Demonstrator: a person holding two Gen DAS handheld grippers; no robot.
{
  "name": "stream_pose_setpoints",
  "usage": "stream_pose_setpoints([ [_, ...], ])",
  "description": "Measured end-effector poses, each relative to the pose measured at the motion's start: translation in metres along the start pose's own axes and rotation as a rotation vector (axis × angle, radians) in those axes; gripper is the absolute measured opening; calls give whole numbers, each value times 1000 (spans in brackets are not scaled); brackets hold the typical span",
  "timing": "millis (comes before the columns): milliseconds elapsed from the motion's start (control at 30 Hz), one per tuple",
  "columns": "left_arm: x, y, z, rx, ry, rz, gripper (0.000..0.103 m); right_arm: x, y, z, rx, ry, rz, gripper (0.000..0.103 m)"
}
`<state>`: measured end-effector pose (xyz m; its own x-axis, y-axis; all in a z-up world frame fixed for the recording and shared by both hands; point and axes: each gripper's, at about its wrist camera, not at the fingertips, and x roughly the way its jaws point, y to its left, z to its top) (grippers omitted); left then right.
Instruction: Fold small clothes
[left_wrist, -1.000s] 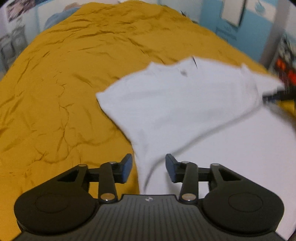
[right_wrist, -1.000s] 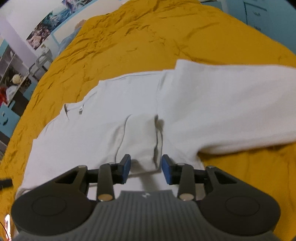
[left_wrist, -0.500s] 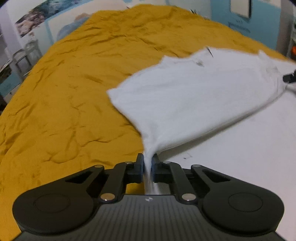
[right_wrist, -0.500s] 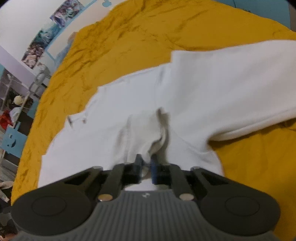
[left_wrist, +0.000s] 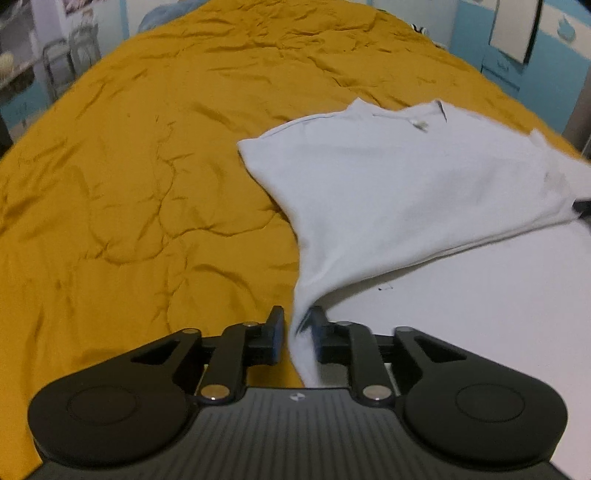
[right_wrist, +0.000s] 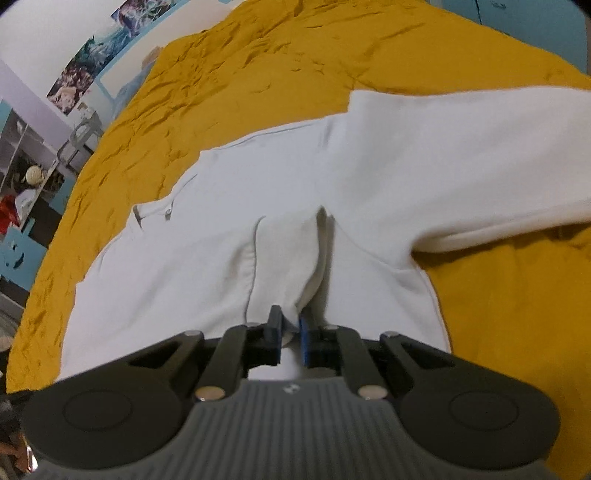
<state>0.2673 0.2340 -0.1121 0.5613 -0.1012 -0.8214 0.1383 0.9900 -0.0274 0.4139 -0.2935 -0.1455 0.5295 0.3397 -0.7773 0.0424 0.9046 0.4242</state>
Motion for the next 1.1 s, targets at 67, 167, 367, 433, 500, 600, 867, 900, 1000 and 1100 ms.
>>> stream_pose_setpoints([
  [67,-11,4,0,-13,-15,-8,36,-6,2,1,-42,9,-46,8],
  [167,-31,7,4,-44,-61,-23,41,-26,-6,5,-65,-20,-61,8],
  [367,-49,-6,35,-97,-162,66,52,-97,-58,24,-25,-143,-79,29],
  [433,-49,-16,47,-107,-198,80,55,-126,-80,32,-7,-195,-103,40],
  [500,-44,-29,59,-128,-219,91,57,-154,-112,39,52,-241,-132,44],
  [600,-30,-41,71,-173,-225,79,57,-192,-174,48,195,-311,-163,49],
  [867,12,-68,73,-257,-170,114,57,-241,-340,45,567,-403,-228,49],
  [900,16,-70,73,-264,-164,118,57,-242,-356,42,605,-408,-228,50],
  [1000,24,-74,73,-286,-132,137,57,-229,-395,35,707,-401,-199,49],
  [1100,28,-76,74,-300,-115,165,57,-202,-413,35,768,-396,-184,48],
])
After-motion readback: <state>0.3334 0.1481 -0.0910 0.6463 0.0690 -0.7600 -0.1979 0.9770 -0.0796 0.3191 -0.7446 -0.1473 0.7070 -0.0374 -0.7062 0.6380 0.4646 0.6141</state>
